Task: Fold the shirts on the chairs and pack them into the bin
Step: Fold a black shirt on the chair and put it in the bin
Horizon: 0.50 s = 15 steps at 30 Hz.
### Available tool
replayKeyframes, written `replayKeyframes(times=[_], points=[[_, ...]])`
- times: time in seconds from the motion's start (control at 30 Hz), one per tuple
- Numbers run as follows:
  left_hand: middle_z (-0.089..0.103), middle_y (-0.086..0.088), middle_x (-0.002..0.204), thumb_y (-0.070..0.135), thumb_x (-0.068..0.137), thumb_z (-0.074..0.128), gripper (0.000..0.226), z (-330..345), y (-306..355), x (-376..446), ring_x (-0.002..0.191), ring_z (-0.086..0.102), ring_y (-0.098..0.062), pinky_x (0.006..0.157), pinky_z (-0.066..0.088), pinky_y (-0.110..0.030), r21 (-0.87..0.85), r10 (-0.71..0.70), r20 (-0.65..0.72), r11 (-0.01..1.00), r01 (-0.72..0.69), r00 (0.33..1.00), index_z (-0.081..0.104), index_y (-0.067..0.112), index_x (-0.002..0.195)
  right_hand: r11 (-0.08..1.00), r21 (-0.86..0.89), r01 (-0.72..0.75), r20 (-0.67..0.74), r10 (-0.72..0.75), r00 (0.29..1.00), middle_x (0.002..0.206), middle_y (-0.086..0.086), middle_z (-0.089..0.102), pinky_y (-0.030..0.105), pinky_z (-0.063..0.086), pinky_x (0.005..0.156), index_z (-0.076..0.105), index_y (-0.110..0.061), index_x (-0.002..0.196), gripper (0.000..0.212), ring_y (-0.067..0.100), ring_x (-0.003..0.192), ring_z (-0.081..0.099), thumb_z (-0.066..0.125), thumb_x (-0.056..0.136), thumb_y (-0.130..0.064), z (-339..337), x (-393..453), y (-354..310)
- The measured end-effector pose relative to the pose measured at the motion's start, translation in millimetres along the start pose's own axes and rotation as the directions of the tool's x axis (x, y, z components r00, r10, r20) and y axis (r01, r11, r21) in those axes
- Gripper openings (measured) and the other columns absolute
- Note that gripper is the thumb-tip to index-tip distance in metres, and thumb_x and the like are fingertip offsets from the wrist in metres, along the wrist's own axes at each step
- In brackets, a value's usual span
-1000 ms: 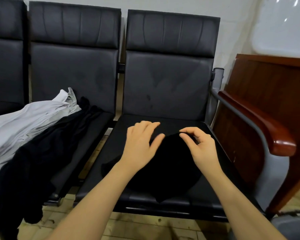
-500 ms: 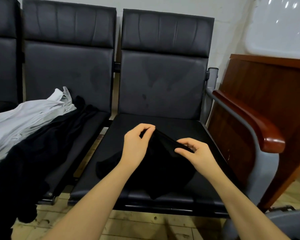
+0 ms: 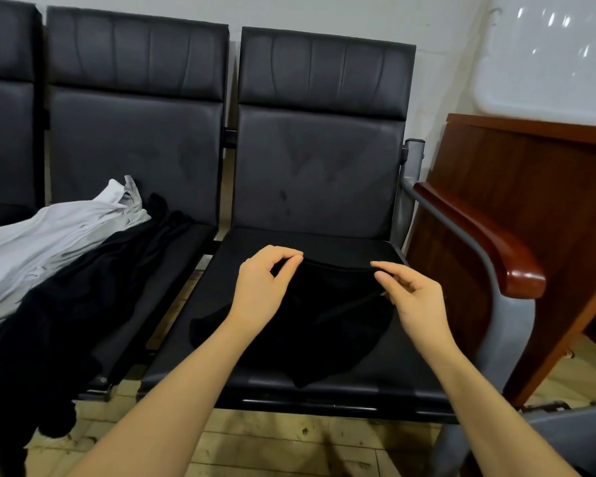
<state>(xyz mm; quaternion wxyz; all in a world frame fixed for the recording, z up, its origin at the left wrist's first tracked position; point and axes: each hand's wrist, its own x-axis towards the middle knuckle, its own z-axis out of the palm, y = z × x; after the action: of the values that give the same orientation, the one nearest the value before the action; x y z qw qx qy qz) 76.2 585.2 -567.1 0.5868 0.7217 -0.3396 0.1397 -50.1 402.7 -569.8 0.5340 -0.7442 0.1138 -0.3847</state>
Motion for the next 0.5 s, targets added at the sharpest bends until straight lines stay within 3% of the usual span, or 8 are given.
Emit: replayKeyframes(times=[0.07,0.17,0.27,0.4,0.5], points=[[0.067,0.017,0.092,0.019,0.089,0.064,0.011,4.6,7.9,-5.4,0.093,0.061,0.003,0.094,0.048,-0.034,-0.006,0.042,0.054,0.999,-0.042,0.998,0.072,0.023,0.096,1.0,0.015,-0.001,-0.004,0.001,1.0,0.078,-0.017,0.07,0.01,0.045,0.069,0.072,-0.029,0.097,0.023,-0.001,0.072,0.06,0.061,0.091,-0.01,-5.3,-1.4,-3.1],[0.068,0.013,0.091,0.02,0.088,0.066,0.012,10.6,19.4,-13.8,0.09,0.062,0.0,0.085,0.05,-0.025,-0.01,0.115,0.227,0.993,-0.115,0.967,0.073,0.02,0.097,0.999,0.048,-0.024,-0.014,0.025,1.0,0.058,-0.017,0.057,0.008,0.041,0.064,0.072,-0.025,0.096,0.021,-0.001,0.061,0.048,0.06,0.091,-0.007,-13.1,-4.9,-6.1],[0.064,0.014,0.091,0.035,0.091,0.058,0.021,14.2,26.1,-16.4,0.085,0.059,-0.003,0.08,0.048,-0.022,0.134,0.122,0.449,0.97,-0.201,0.885,0.069,0.028,0.108,0.998,0.028,-0.05,-0.033,0.051,0.998,0.069,-0.014,0.065,0.008,0.043,0.065,0.072,-0.017,0.094,0.013,-0.003,0.061,0.052,0.063,0.089,-0.009,-22.3,-10.6,-8.6],[0.059,0.011,0.093,0.037,0.096,0.048,0.026,4.0,11.5,-8.2,0.086,0.057,-0.009,0.085,0.046,-0.03,0.342,0.004,0.389,0.928,-0.148,0.921,0.066,0.026,0.112,0.975,-0.218,-0.053,-0.059,0.041,0.997,0.078,-0.004,0.064,0.014,0.043,0.066,0.069,-0.022,0.098,0.015,0.003,0.068,0.055,0.063,0.09,-0.011,-27.5,-16.0,1.2],[0.06,0.004,0.106,0.034,0.097,0.046,0.026,-6.0,-19.5,-5.4,0.101,0.056,-0.018,0.089,0.039,-0.033,0.602,-0.108,0.353,0.787,-0.137,0.929,0.066,0.024,0.112,0.929,-0.365,-0.067,-0.004,0.07,0.998,0.082,-0.007,0.063,0.019,0.041,0.072,0.067,-0.022,0.096,0.012,0.008,0.079,0.058,0.062,0.09,-0.013,-19.6,-15.1,10.1]])
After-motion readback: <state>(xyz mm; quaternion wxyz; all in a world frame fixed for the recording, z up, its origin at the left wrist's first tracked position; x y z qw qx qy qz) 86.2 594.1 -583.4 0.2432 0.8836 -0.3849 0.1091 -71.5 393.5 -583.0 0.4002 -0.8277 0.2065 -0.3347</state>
